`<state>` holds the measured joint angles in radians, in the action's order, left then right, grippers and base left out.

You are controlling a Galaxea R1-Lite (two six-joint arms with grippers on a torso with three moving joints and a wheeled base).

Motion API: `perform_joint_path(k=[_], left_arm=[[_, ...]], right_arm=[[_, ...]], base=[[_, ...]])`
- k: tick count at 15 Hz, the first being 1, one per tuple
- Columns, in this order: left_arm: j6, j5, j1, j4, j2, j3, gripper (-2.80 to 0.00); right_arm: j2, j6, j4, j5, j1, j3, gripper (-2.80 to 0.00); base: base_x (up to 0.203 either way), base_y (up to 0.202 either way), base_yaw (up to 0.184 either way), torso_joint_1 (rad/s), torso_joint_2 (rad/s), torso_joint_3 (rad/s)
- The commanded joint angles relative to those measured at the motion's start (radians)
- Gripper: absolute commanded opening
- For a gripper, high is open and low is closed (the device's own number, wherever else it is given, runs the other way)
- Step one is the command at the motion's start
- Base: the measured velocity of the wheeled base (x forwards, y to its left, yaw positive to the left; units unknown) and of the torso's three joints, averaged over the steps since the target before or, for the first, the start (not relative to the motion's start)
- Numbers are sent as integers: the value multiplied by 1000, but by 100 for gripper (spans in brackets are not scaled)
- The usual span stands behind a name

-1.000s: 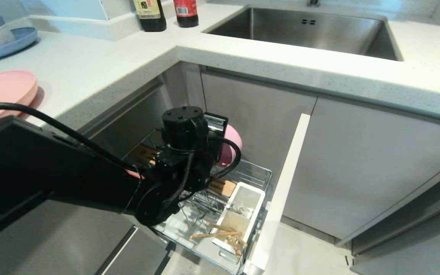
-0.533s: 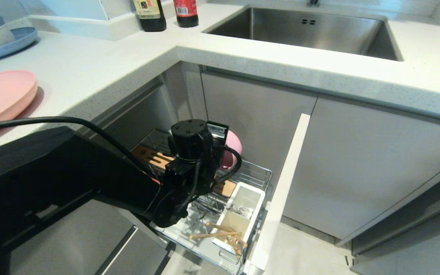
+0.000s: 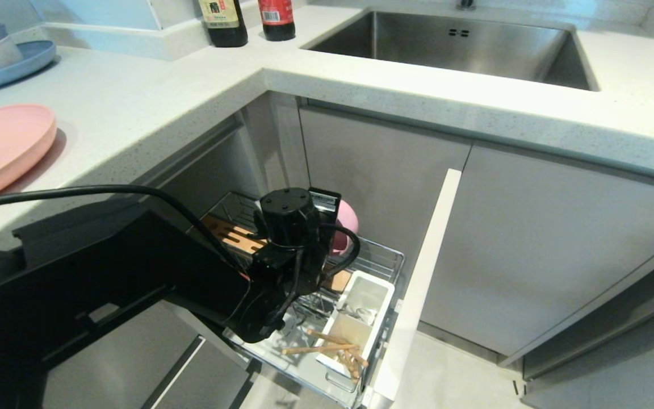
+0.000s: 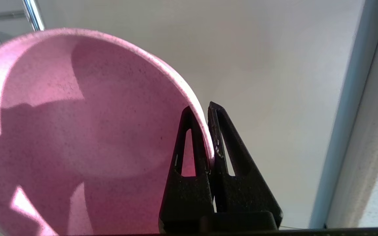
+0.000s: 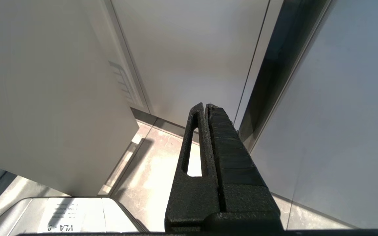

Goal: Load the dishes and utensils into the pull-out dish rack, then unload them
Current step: Pick up the bowl and place it in the cupboard

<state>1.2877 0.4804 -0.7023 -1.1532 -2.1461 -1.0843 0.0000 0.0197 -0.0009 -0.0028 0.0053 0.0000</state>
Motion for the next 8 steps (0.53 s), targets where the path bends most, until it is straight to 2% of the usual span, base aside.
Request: perform_joint_path(k=[1,6,8], left_arm=[[19,2,0,-5,-9,1,-280],[36,1,0,-7,-19,1,-280],[44,-9,0,-40,-20,1,-280]], right_arm=[[0,0,0,0,1,2,-280],[0,0,-1,0,1,2,-280],[0,0,0,0,1,2,-280]], base=[[0,0,0,0,0,0],[0,0,0,0,0,0],[0,0,0,0,0,0]])
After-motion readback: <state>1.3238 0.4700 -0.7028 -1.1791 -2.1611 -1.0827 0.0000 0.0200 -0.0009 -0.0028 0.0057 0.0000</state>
